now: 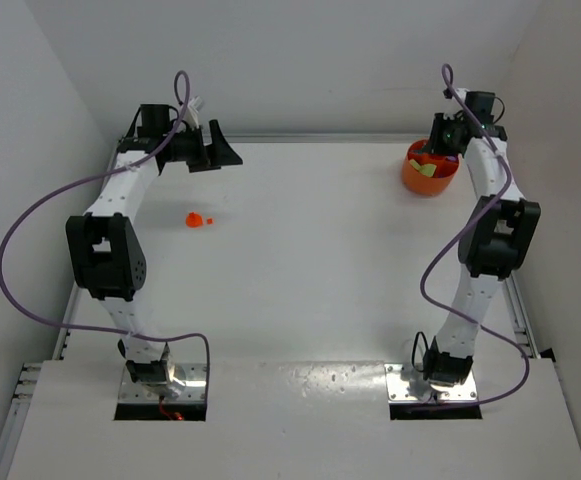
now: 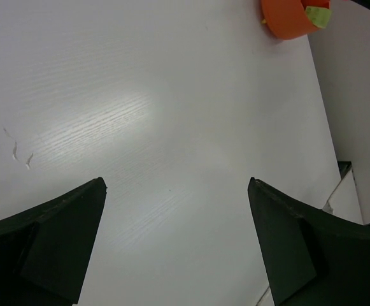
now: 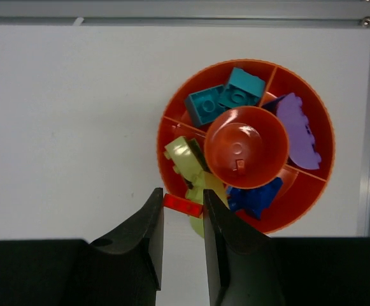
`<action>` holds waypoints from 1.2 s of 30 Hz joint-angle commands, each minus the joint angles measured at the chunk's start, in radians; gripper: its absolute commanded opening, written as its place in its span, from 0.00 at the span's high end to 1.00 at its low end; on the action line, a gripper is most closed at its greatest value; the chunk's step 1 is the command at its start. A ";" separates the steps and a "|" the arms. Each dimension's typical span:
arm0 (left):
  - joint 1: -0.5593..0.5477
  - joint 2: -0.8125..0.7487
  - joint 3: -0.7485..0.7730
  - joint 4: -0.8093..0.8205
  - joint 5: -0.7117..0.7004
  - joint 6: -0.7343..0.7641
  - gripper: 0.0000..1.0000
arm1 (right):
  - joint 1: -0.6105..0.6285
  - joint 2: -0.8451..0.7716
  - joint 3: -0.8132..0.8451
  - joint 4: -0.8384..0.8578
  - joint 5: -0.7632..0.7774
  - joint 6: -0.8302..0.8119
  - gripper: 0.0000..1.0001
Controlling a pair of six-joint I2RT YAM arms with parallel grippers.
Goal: Sort the legos into containers by color
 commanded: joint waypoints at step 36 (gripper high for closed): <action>0.057 -0.033 -0.017 -0.077 -0.233 0.062 0.00 | -0.033 0.149 0.184 0.082 0.126 0.049 0.68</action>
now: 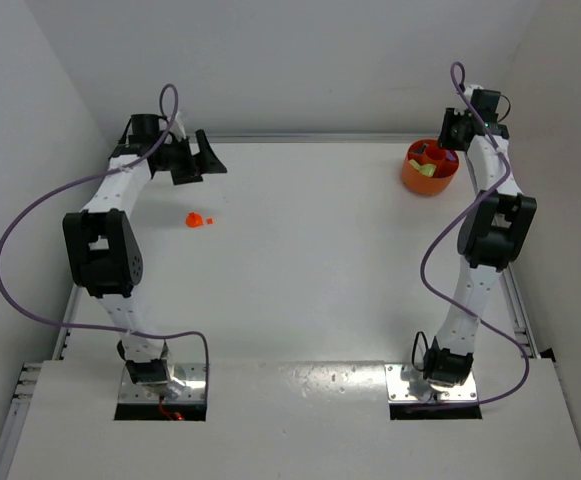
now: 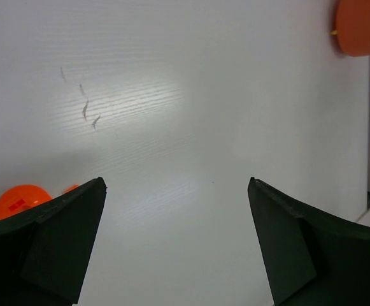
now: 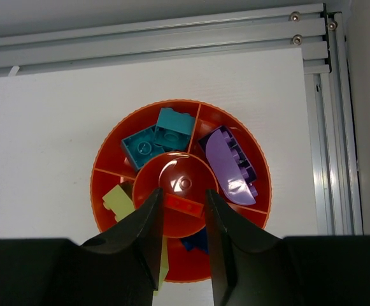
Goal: Sort the legos into containers by color
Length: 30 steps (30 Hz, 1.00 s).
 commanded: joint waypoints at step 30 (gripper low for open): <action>-0.086 -0.238 -0.185 -0.048 -0.447 0.595 0.22 | 0.104 -0.394 -0.288 0.005 -0.470 -0.227 0.48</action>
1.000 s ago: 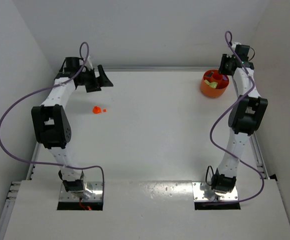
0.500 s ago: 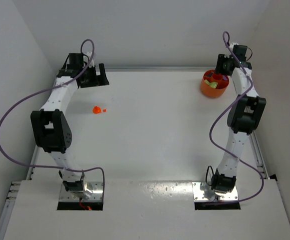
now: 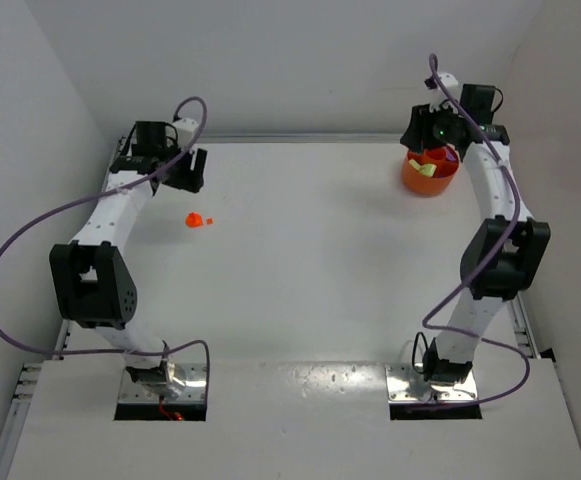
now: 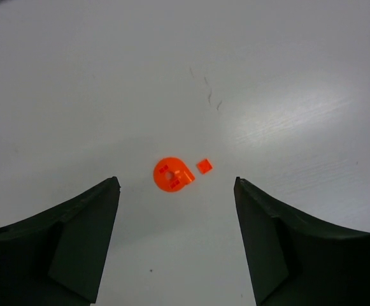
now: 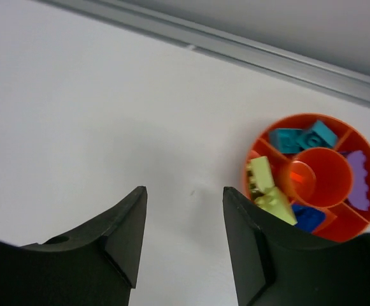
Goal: Sort the legos into containers by color
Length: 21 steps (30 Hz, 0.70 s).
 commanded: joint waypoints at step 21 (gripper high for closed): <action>-0.016 0.437 0.196 -0.333 0.169 0.630 0.60 | 0.070 -0.286 -0.290 -0.031 -0.300 -0.193 0.51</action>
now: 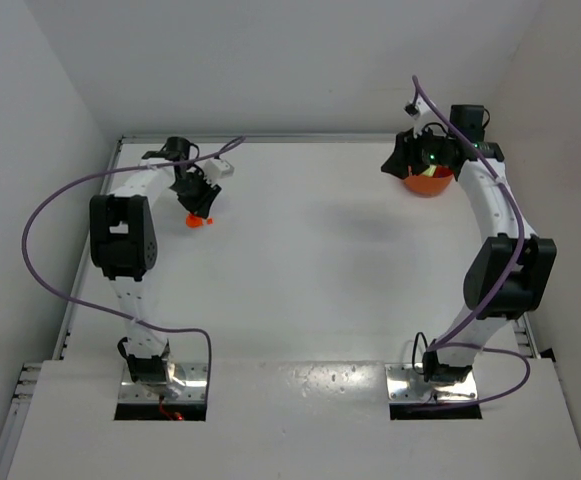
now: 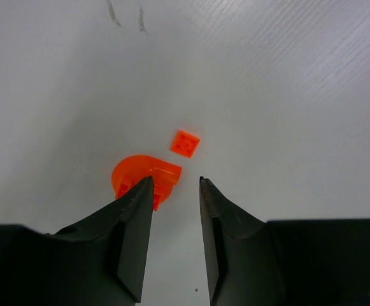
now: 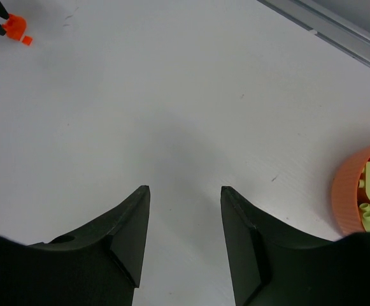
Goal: Sort the legos into containers by color
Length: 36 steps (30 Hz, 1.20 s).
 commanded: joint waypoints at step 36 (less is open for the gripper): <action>-0.035 0.166 0.132 -0.081 0.014 0.258 0.51 | 0.008 -0.051 -0.004 0.014 0.048 -0.042 0.51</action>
